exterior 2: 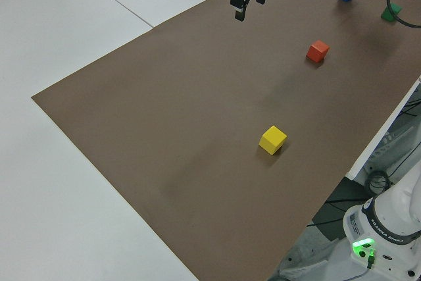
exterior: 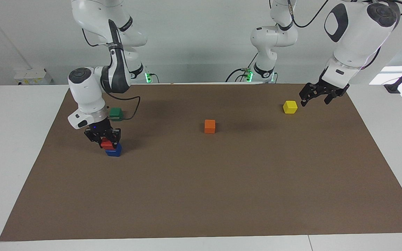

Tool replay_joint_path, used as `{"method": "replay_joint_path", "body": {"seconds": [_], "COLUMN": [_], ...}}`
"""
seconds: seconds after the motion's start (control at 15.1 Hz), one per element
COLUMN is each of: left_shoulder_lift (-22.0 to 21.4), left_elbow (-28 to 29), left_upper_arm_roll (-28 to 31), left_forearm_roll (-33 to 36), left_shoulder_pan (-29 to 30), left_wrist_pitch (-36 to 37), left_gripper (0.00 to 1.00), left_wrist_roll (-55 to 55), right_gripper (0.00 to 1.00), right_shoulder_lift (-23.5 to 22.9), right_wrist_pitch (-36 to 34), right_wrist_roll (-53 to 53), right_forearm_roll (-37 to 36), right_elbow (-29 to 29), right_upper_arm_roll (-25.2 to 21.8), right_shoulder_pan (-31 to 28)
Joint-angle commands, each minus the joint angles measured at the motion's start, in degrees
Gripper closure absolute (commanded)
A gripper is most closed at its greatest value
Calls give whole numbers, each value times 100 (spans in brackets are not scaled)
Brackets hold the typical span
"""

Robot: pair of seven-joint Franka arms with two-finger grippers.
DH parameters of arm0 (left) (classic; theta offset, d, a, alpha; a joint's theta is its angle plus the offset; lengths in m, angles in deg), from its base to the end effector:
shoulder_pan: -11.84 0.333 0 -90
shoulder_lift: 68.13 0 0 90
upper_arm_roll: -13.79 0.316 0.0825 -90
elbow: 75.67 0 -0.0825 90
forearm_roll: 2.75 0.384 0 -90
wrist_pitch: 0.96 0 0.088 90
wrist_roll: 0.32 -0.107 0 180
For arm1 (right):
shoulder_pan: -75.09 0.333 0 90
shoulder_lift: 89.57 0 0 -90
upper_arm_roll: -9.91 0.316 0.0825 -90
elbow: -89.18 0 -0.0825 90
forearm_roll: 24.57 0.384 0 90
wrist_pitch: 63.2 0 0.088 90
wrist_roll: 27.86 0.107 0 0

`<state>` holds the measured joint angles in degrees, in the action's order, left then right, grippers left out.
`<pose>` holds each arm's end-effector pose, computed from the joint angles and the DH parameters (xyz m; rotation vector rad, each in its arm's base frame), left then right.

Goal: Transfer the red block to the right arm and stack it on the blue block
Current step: 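Lower the red block onto the blue block and open the right gripper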

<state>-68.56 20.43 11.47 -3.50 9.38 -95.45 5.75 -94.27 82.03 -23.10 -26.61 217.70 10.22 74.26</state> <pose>0.5541 -0.0477 0.5850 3.1305 0.0371 -0.0340 0.5528 -0.0046 0.3520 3.1076 -0.1012 0.3281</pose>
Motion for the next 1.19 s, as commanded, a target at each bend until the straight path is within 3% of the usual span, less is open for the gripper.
{"method": "replay_joint_path", "body": {"seconds": [0.0, 0.53, 0.59, 0.66, 0.73, 0.99, 1.12], "left_shoulder_lift": [-45, -45, -45, -54, -54, -54, -54], "left_elbow": [23, 49, 49, 49, 49, 49, 49], "left_upper_arm_roll": [-32, -32, -32, -32, -32, -32, -32], "left_forearm_roll": [-91, -91, -91, -91, -91, -91, -91], "left_shoulder_pan": [52, 9, 9, 9, 9, 9, 0], "left_wrist_pitch": [-16, -25, -25, -25, -25, 37, 54], "left_gripper": [0, 0, 0, 0, 0, 0, 0], "left_wrist_roll": [-106, -97, -97, -97, -97, -89, -89], "right_gripper": [100, 100, 79, 32, 0, 0, 0], "right_shoulder_lift": [-31, -76, -76, -76, -76, -84, -84], "right_wrist_pitch": [189, 277, 277, 260, 225, -3, -546], "right_wrist_roll": [-72, -28, -19, -19, -10, -19, -37], "right_forearm_roll": [-139, -130, -130, -130, -122, -113, -43], "right_elbow": [77, 68, 68, 51, 33, -107, -457], "right_upper_arm_roll": [57, 57, 57, 66, 66, 66, 66], "right_shoulder_pan": [-92, -101, -101, -110, -110, -110, -110]}}
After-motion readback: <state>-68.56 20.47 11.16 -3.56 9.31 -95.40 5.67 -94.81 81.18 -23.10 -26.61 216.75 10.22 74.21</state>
